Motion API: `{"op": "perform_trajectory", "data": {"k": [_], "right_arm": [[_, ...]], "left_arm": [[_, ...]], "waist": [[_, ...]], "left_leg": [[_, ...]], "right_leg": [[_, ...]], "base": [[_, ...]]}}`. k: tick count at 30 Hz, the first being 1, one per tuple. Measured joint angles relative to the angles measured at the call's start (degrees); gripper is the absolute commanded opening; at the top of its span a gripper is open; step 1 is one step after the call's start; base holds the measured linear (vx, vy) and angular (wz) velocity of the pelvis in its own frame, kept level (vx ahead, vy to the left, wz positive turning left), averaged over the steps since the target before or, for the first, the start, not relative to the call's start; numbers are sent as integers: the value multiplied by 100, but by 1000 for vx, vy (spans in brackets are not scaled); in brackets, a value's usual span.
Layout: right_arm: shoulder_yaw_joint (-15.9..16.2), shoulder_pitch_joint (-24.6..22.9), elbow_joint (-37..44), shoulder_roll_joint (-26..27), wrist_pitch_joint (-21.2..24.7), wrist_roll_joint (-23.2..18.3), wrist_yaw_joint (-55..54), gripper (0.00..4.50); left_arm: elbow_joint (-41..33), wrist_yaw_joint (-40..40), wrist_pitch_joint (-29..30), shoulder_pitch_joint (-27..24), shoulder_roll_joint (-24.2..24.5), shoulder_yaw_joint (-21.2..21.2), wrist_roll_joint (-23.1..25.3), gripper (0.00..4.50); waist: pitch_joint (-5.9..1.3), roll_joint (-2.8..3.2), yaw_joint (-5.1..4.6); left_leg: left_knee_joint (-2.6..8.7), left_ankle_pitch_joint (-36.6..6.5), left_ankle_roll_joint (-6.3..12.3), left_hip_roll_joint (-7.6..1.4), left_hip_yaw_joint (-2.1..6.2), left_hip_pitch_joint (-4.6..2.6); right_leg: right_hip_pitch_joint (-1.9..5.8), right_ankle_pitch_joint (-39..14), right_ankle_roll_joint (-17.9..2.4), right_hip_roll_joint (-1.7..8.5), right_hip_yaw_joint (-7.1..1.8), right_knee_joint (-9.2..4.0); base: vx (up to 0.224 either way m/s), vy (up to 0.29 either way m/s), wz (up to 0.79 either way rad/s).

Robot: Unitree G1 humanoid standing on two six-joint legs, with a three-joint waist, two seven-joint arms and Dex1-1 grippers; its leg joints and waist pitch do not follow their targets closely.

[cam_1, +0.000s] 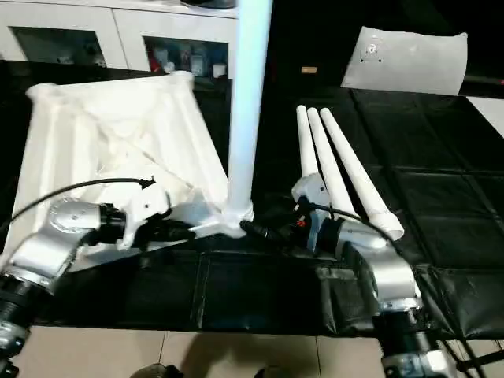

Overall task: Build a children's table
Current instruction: Rotate leg to tighten

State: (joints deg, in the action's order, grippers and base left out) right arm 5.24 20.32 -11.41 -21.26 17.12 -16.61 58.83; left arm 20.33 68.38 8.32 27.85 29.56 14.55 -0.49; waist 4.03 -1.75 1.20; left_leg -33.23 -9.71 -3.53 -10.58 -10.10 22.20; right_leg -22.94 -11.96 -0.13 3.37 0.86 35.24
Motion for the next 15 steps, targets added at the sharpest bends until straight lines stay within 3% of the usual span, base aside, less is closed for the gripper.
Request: {"op": "perform_trajectory", "data": {"k": [4,12,15], "right_arm": [[258,224,-200,-226,-257,91,579,445],[687,477,-717,-255,-708,387,1063,445],[860,490,-790,-251,-816,405,1255,419]], "left_arm": [[186,538,-236,110,153,115,-94,0],[504,1062,-634,352,202,340,-83,0],[598,1130,-769,428,185,407,-43,0]], "waist": [[1,-29,93],[9,-78,144],[12,-86,161]], "left_leg": [[-24,-5,3,-6,0,2],[-47,-8,6,-8,-2,6],[-51,-8,6,-10,-3,6]], "right_leg": [[4,0,-1,0,2,9],[10,8,-14,2,2,17],[10,9,-15,2,2,20]], "base": [[0,0,0],[0,0,0],[0,0,0]]}}
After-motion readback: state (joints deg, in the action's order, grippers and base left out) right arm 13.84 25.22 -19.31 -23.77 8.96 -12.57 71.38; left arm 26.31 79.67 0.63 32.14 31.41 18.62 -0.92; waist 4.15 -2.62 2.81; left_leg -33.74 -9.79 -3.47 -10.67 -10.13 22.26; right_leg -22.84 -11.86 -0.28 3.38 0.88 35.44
